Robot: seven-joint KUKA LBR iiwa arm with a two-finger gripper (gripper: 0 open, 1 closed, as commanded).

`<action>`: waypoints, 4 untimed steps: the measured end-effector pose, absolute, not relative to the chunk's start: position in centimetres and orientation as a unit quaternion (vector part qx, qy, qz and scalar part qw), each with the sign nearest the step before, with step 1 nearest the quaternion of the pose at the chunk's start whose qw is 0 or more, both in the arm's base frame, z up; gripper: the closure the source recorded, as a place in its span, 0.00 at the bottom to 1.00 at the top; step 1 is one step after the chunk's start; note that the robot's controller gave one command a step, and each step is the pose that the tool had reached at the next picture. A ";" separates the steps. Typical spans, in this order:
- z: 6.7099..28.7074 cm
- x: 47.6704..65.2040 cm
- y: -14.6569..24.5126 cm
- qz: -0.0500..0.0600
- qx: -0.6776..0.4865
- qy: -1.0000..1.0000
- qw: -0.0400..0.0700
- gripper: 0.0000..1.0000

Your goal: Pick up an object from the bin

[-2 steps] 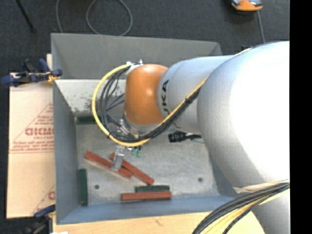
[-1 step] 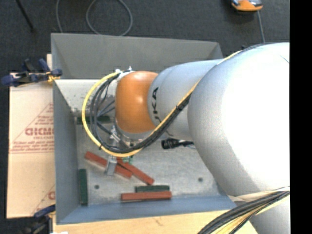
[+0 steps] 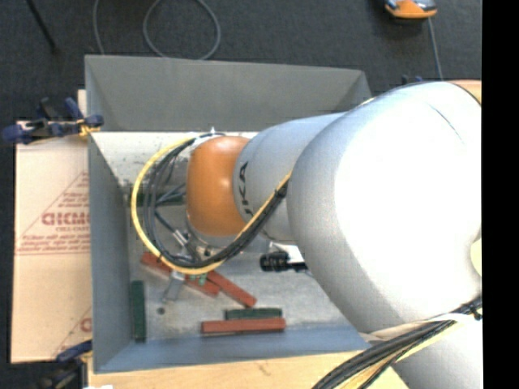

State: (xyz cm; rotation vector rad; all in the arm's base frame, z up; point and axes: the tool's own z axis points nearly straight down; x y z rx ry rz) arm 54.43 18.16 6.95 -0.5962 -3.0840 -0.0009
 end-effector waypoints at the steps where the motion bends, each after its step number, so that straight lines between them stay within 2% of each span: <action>1: 7.0 54.5 18.1 0.000 -0.188 -0.982 -0.001 0.00; 2: 7.0 54.5 18.0 0.001 -0.186 -0.982 -0.001 1.00; 4: 15.8 54.9 17.9 -0.002 -0.181 -0.984 -0.003 1.00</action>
Offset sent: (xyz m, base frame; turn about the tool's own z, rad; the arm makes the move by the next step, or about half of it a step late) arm 0.0000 0.0000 0.0000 0.0000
